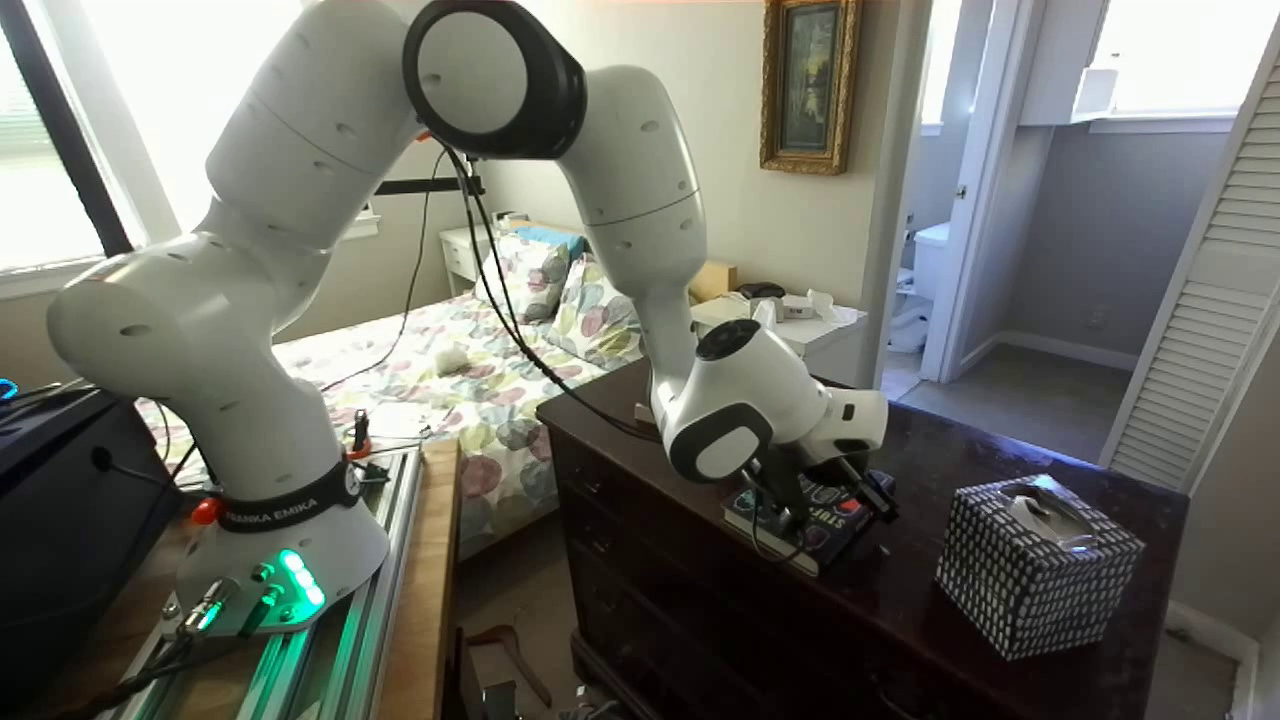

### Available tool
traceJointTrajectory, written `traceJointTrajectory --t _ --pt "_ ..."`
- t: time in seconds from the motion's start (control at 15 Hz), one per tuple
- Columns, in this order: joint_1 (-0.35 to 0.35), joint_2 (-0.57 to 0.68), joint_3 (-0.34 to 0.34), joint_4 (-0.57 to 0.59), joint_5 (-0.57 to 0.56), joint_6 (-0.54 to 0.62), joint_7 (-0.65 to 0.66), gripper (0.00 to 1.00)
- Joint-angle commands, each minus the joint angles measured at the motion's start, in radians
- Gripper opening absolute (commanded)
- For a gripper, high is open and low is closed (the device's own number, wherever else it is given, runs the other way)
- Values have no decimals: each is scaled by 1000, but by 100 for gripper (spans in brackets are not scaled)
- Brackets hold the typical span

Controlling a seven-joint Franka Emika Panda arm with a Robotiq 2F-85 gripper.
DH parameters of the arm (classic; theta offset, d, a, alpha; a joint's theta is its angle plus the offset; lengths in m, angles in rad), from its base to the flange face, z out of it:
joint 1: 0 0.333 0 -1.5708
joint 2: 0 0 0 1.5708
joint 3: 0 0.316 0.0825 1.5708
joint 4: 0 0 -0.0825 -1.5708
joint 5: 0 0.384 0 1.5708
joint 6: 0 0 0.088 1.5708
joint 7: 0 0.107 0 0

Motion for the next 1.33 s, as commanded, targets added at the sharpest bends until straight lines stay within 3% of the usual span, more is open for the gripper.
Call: traceJointTrajectory --t 0.0,0.2,0.47,0.73,0.87,0.93,1.0,1.27 --pt "125 -126 -135 -113 100 -7 -28 0" --pt "187 -238 -179 -237 116 -37 -51 2" --pt "214 -389 -147 -392 86 -115 -45 12" --pt "249 -516 -118 -490 82 -280 -38 0" --pt "312 -558 -151 -517 92 -367 -41 3" --pt "340 -574 -166 -523 89 -412 -37 26" --pt "382 -584 -192 -527 81 -441 -30 28" --pt "495 -628 -235 -532 13 -554 -13 55"
